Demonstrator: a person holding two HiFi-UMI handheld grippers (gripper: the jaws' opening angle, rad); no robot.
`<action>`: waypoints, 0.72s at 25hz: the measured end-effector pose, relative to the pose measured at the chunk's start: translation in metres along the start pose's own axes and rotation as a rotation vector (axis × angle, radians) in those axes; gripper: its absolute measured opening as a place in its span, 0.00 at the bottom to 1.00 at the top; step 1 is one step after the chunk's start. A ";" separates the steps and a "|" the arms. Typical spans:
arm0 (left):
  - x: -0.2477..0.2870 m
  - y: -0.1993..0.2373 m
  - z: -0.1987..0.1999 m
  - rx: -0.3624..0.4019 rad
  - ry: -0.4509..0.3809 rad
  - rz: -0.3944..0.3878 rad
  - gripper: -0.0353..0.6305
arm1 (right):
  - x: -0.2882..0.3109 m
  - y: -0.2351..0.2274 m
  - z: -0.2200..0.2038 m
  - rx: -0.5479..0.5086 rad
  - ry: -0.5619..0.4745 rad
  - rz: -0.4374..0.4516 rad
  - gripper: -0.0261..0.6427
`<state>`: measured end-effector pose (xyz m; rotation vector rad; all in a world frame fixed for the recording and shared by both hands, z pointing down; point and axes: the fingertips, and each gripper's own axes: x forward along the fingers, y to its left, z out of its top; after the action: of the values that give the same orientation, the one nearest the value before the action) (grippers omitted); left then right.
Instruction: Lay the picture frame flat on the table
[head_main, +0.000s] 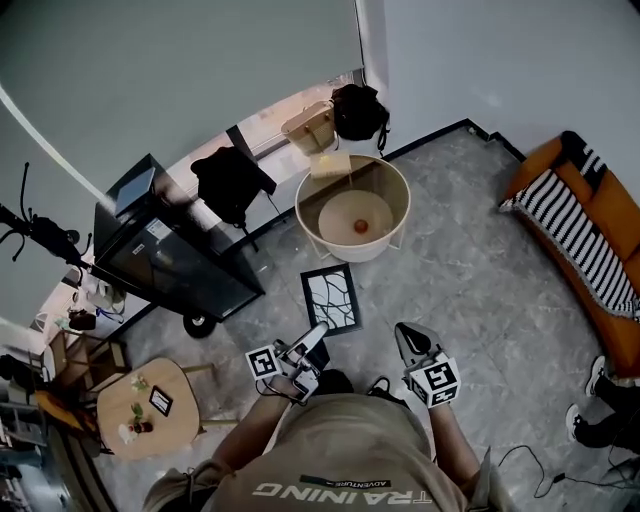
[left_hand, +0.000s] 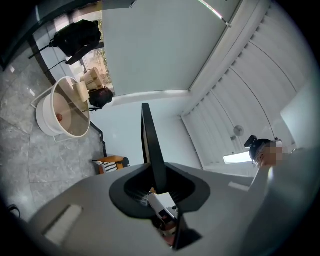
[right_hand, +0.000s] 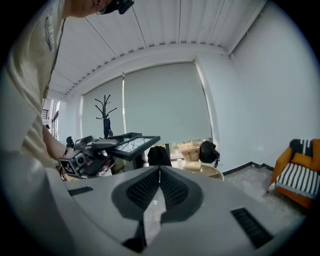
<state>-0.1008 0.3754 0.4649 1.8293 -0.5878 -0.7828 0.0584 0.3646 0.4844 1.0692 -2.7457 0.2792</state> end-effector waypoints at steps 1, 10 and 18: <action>0.000 0.002 -0.001 -0.007 -0.004 0.001 0.16 | 0.002 0.000 -0.003 0.005 0.003 0.003 0.05; 0.008 0.026 0.020 -0.028 0.051 0.006 0.16 | 0.036 -0.008 -0.003 0.033 0.025 -0.011 0.05; 0.021 0.062 0.075 -0.052 0.070 0.005 0.16 | 0.095 -0.026 0.027 -0.009 0.041 -0.032 0.05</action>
<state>-0.1448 0.2922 0.4967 1.7999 -0.5222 -0.7219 0.0041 0.2778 0.4839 1.0920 -2.6891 0.2810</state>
